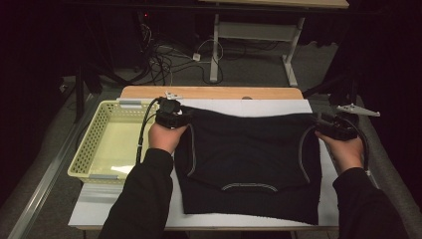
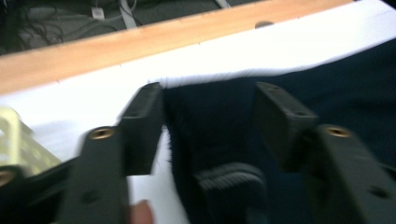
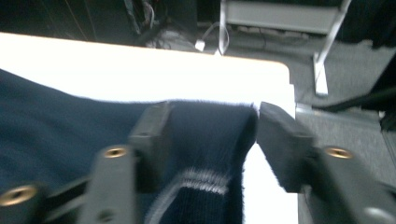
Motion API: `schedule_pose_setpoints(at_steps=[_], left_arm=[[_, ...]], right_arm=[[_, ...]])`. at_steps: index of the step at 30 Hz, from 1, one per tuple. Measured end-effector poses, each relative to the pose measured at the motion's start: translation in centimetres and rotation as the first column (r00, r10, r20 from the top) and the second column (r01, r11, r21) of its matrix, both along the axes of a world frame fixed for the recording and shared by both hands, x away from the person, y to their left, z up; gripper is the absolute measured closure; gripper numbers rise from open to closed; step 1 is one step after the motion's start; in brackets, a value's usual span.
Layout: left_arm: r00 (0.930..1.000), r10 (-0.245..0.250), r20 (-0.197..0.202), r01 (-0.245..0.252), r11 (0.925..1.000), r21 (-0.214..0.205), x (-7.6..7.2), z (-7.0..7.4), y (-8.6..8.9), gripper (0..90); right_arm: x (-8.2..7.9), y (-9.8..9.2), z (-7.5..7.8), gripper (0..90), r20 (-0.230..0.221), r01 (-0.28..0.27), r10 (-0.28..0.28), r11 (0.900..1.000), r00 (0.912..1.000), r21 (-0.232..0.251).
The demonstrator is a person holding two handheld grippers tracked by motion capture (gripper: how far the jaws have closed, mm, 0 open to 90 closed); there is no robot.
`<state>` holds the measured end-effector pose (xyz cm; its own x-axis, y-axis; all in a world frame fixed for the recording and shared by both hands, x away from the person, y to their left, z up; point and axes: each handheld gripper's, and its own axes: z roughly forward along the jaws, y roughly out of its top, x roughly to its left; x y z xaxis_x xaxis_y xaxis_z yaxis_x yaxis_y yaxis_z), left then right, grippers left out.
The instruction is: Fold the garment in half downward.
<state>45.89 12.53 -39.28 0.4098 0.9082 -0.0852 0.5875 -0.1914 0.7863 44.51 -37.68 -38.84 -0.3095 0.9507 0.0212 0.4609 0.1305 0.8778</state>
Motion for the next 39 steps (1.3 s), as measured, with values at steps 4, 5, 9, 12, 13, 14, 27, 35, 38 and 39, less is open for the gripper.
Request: schedule_pose_setpoints(at_steps=[4, 5, 9, 12, 13, 14, 27, 35, 38, 39], left_arm=[[0.9963, -0.086, 0.006, 0.086, 0.9962, -0.014, -2.0, -1.1, -0.6, 36.3], [0.9937, -0.112, 0.01, 0.112, 0.9934, -0.024, -2.8, -1.5, -0.7, 36.3], [0.9845, -0.175, 0.011, 0.175, 0.9836, -0.041, -5.5, -2.8, -1.1, 36.5], [0.9752, -0.221, 0.004, 0.221, 0.975, -0.021, -7.8, -4.3, -1.3, 36.5], [0.9721, -0.235, 0.002, 0.235, 0.9721, -0.004, -8.5, -4.7, -1.3, 36.4], [0.9695, -0.245, -0.002, 0.245, 0.9695, -0.001, -9.2, -5.2, -1.3, 36.2], [0.9521, -0.296, -0.076, 0.299, 0.9536, 0.033, -13.3, -9.5, 0.1, 44.9], [0.9475, -0.315, -0.054, 0.318, 0.9456, 0.067, -13.5, -9.7, -0.2, 71.1], [0.9492, -0.314, -0.014, 0.315, 0.9471, 0.064, -14.1, -9.2, -0.2, 76.3], [0.9497, -0.313, 0.002, 0.313, 0.9486, 0.048, -14.3, -8.8, 0.0, 76.6]], right_arm=[[-2.0, -0.2, -1.0, 39.5, -0.032, -0.039, 0.039, 0.9991, 0.9987, -0.015], [-2.6, -0.2, -1.2, 39.5, -0.04, -0.045, 0.044, 0.9989, 0.9982, -0.015], [-6.0, -0.2, -2.6, 40.0, -0.066, -0.061, 0.059, 0.9978, 0.9961, -0.027], [-8.4, 0.0, -3.8, 40.7, -0.077, -0.072, 0.07, 0.9969, 0.9946, -0.03], [-9.2, 0.2, -4.2, 41.5, -0.079, -0.076, 0.073, 0.9964, 0.9942, -0.036], [-9.8, 0.4, -4.5, 41.9, -0.082, -0.083, 0.08, 0.9959, 0.9934, -0.037], [-13.9, 2.5, -7.5, 47.5, -0.161, -0.147, 0.134, 0.9862, 0.9778, -0.075], [-13.9, 2.3, -8.8, 74.6, -0.186, -0.169, 0.152, 0.9825, 0.9707, -0.078], [-14.3, 2.6, -8.3, 78.0, -0.147, -0.183, 0.167, 0.9781, 0.975, -0.1], [-14.5, 2.6, -8.0, 78.2, -0.131, -0.18, 0.166, 0.9786, 0.9774, -0.101]])
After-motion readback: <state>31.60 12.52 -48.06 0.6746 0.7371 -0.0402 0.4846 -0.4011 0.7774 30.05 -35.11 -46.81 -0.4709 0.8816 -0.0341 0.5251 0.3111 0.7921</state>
